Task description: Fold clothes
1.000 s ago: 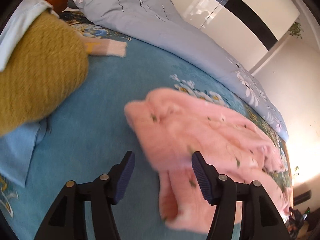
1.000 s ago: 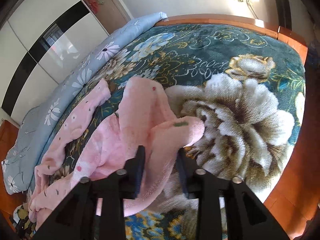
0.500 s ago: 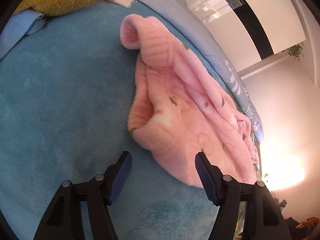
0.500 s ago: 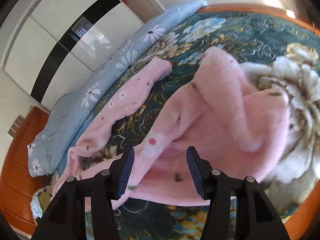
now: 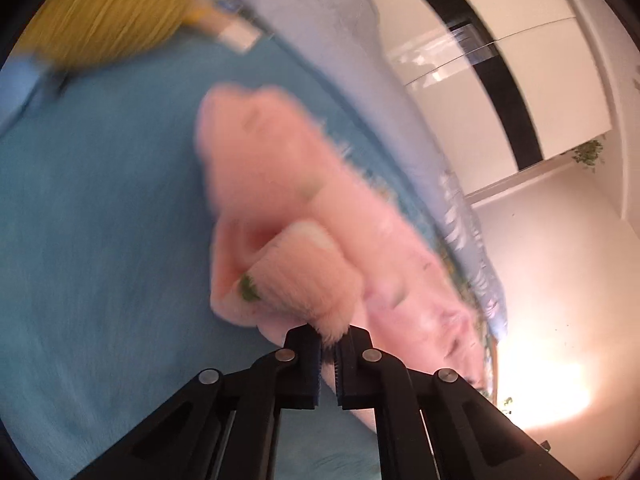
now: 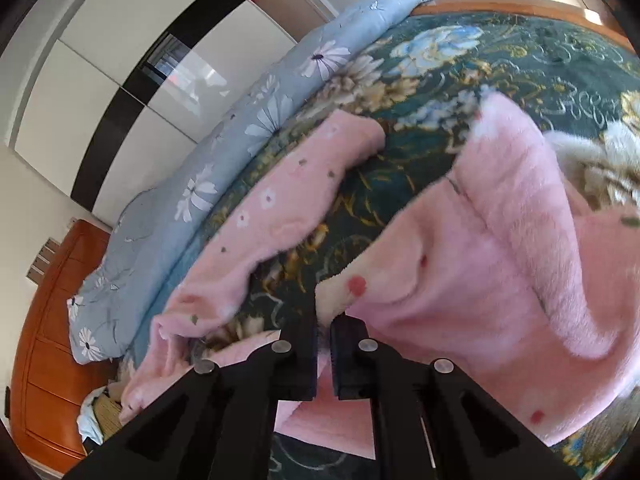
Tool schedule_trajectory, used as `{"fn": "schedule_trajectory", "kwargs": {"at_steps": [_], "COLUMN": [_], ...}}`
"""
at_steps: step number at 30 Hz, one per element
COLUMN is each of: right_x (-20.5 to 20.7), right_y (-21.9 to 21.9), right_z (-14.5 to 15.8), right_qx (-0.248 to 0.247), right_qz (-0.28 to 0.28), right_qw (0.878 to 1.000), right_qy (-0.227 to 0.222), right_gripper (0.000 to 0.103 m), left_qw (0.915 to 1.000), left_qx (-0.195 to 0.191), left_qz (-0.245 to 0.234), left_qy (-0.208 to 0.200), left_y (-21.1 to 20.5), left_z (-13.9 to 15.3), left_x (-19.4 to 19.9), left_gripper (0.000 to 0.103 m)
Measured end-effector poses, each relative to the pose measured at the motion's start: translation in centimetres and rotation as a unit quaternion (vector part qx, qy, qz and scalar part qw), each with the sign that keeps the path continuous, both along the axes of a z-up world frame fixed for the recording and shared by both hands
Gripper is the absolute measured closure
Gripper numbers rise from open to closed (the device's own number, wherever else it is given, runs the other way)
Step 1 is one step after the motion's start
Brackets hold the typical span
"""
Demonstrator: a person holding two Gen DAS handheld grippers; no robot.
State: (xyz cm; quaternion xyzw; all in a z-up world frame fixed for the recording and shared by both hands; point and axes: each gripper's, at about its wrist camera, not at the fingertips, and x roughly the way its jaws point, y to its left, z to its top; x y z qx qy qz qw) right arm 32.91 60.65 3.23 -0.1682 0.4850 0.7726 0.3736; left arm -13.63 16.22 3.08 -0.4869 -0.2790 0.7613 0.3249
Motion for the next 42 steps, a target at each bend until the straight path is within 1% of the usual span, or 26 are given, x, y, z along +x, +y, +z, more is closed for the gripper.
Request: {"fn": "schedule_trajectory", "kwargs": {"at_steps": [2,4,5,7,8,9,10,12,14,16,17,19,21,23,25,26,28,29,30,32,33,37,39,40,41,42], "right_x": [-0.2,-0.6,-0.6,-0.1,0.1,0.3,0.7,1.5,2.4,3.4,3.8,4.3,4.6,5.0,5.5,5.8,6.7,7.3,8.2,10.1,10.9,13.0,13.8,14.1,14.2,14.1], "right_y": [0.1,-1.2,-2.3,-5.6,-7.2,-8.8,-10.3,-13.0,-15.2,-17.2,-18.1,-19.4,-20.2,-20.4,-20.6,-20.8,-20.7,-20.4,-20.0,-18.3,-17.1,-12.0,-9.5,-8.3,-7.2,-6.2], "right_z": [4.3,9.3,11.3,13.9,13.8,13.6,12.4,8.4,3.5,-0.7,-2.6,-4.7,-5.8,-6.2,-6.1,-6.0,-5.6,-5.6,-5.5,-5.2,-5.0,-5.2,-5.5,-5.7,-5.9,-6.2], "right_qx": [0.04,0.104,0.134,0.187,0.195,0.201,0.198,0.169,0.116,0.062,0.038,0.011,0.001,-0.008,-0.009,-0.007,0.002,0.005,0.007,0.011,0.014,0.002,-0.007,-0.011,-0.014,-0.017], "right_qz": [0.006,0.028,0.038,0.058,0.069,0.079,0.088,0.1,0.104,0.109,0.112,0.118,0.118,0.116,0.111,0.108,0.091,0.078,0.061,0.021,0.002,-0.061,-0.091,-0.103,-0.109,-0.116], "right_qw": [0.999,0.993,0.989,0.978,0.975,0.973,0.973,0.979,0.988,0.992,0.993,0.993,0.993,0.993,0.994,0.994,0.996,0.997,0.998,1.0,1.0,0.998,0.995,0.993,0.993,0.993], "right_qy": [0.022,0.047,0.056,0.074,0.078,0.081,0.075,0.049,0.016,0.005,0.0,-0.006,-0.02,-0.021,-0.017,-0.018,-0.026,-0.028,-0.028,-0.013,-0.003,0.026,0.042,0.047,0.04,0.034], "right_gripper": [0.098,0.098,0.098,0.098,0.098,0.098,0.098,0.098,0.098,0.098,0.098,0.098,0.098,0.098,0.097,0.097,0.093,0.088,0.079,0.067,0.063,0.061,0.061,0.06,0.06,0.06], "left_qw": [0.9978,0.991,0.9874,0.9853,0.9847,0.9839,0.9857,0.9911,0.9951,0.997,0.9972,0.9969,0.9964,0.9956,0.9952,0.9952,0.9952,0.9952,0.9949,0.9936,0.9928,0.9895,0.9874,0.9864,0.9852,0.9852], "left_qx": [0.027,0.047,0.049,0.032,0.022,0.011,-0.002,-0.032,-0.055,-0.065,-0.066,-0.064,-0.07,-0.082,-0.088,-0.089,-0.093,-0.094,-0.098,-0.108,-0.113,-0.13,-0.141,-0.145,-0.149,-0.144], "left_qz": [0.0,-0.002,-0.003,-0.003,-0.003,-0.003,-0.003,-0.003,0.002,0.021,0.03,0.045,0.048,0.044,0.039,0.034,0.021,0.015,0.011,0.008,0.009,0.013,0.023,0.036,0.049,0.066], "left_qy": [0.061,0.125,0.15,0.168,0.173,0.178,0.169,0.129,0.083,0.037,0.021,0.003,0.002,0.013,0.022,0.023,0.023,0.022,0.024,0.033,0.04,0.063,0.068,0.068,0.069,0.065], "left_y": [-0.8,-2.4,-3.5,-6.0,-7.3,-8.6,-9.7,-11.8,-13.9,-16.0,-16.8,-17.7,-17.7,-17.5,-17.1,-16.9,-17.2,-17.5,-17.6,-17.7,-17.8,-17.8,-18.2,-18.7,-19.3,-20.2], "left_z": [5.3,10.2,11.8,11.9,11.5,11.2,9.8,5.5,1.2,-2.4,-3.7,-5.0,-5.1,-4.7,-4.7,-4.7,-4.5,-4.5,-4.2,-3.5,-3.0,-1.2,-0.8,-0.6,-0.5,-0.4], "left_x": [-0.5,0.0,0.6,1.7,2.2,2.8,3.3,4.4,5.4,6.2,6.5,7.1,7.6,8.0,8.1,8.0,7.5,7.3,7.3,7.7,7.9,8.4,8.5,8.5,8.5,8.4], "left_gripper": [0.098,0.098,0.098,0.098,0.098,0.098,0.098,0.098,0.098,0.098,0.098,0.098,0.098,0.098,0.098,0.094,0.094,0.094,0.092,0.091,0.09,0.084,0.079,0.072,0.052,0.042]}}
